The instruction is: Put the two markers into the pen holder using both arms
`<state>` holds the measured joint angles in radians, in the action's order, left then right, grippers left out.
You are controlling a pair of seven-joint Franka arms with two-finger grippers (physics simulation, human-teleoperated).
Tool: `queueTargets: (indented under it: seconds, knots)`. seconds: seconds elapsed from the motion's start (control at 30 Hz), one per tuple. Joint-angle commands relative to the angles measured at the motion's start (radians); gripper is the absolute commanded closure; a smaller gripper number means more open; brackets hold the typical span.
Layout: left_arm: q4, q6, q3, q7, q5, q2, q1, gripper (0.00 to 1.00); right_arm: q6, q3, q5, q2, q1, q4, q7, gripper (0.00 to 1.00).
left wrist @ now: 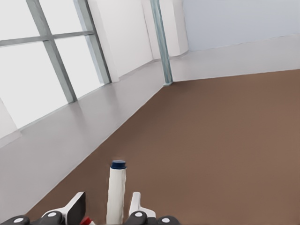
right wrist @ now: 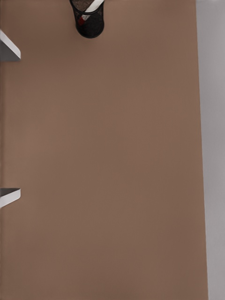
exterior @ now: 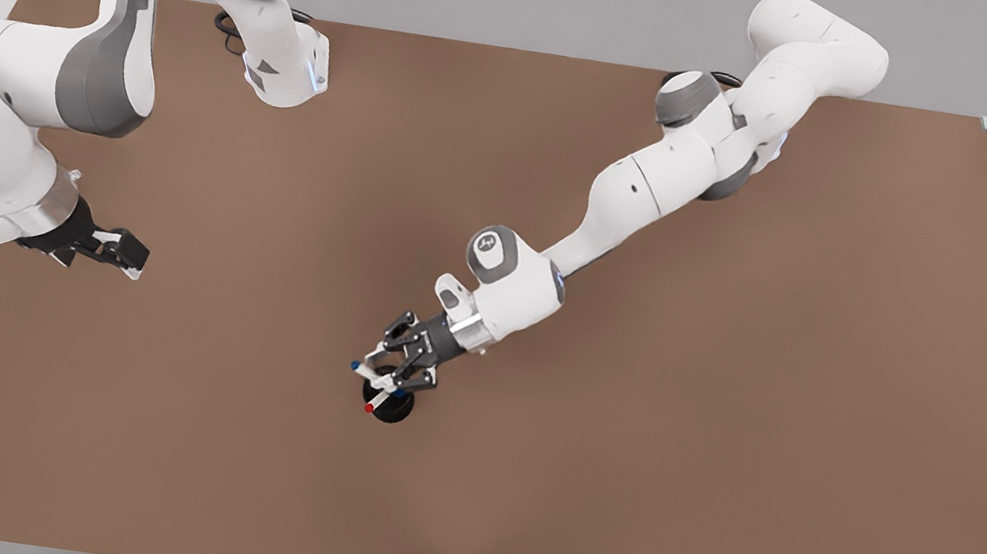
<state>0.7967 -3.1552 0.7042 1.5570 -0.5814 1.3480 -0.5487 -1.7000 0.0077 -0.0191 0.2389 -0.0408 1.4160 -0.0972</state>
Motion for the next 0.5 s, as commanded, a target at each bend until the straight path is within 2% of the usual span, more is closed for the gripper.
queueTargets:
  seconds: [0.0,0.1,0.13,0.17,0.23,0.27,0.3,0.33,0.37,0.4,0.47]
  knots:
    - [-0.001,0.007,0.0,-0.057,0.0,-0.007,0.003,0.0,0.0,0.0,0.001,-0.001,-0.001,0.0,0.04,0.0]
    - [0.012,0.009,-0.005,-0.086,0.0,-0.026,0.032,0.0,0.0,0.0,0.001,-0.001,-0.001,0.0,0.04,0.0]
    - [0.087,0.059,-0.006,-0.133,0.0,-0.095,0.107,0.0,0.0,0.0,0.001,-0.001,-0.001,0.0,0.04,0.0]
    - [0.254,0.222,-0.084,-0.288,0.002,-0.237,0.216,0.0,0.0,0.0,0.001,-0.001,0.001,0.0,0.04,0.0]
    - [0.289,0.792,-0.385,-0.737,0.041,-0.46,0.257,0.0,0.0,0.0,0.001,-0.001,0.001,0.0,0.04,0.0]
    - [0.289,1.055,-0.476,-0.929,0.257,-0.57,0.259,0.0,0.0,0.0,0.001,-0.001,0.001,0.0,0.04,0.0]
    - [0.285,1.337,-0.503,-1.09,0.385,-0.656,0.331,0.0,0.0,0.0,0.001,-0.001,0.001,0.0,0.04,0.0]
    - [0.285,1.535,-0.561,-1.268,0.52,-0.737,0.392,0.0,0.0,0.0,0.001,-0.001,0.001,0.0,0.04,0.0]
    - [0.279,1.655,-0.651,-1.334,0.601,-0.802,0.392,0.0,0.0,0.0,0.001,-0.001,0.001,-0.002,0.04,0.0]
    - [0.279,1.661,-0.71,-1.388,0.604,-0.837,0.391,0.0,0.0,0.0,0.001,-0.001,0.001,0.0,0.04,0.0]
    - [0.289,1.673,-0.721,-1.554,0.607,-0.927,0.414,0.0,0.0,0.0,0.001,-0.001,0.001,0.0,0.04,0.0]
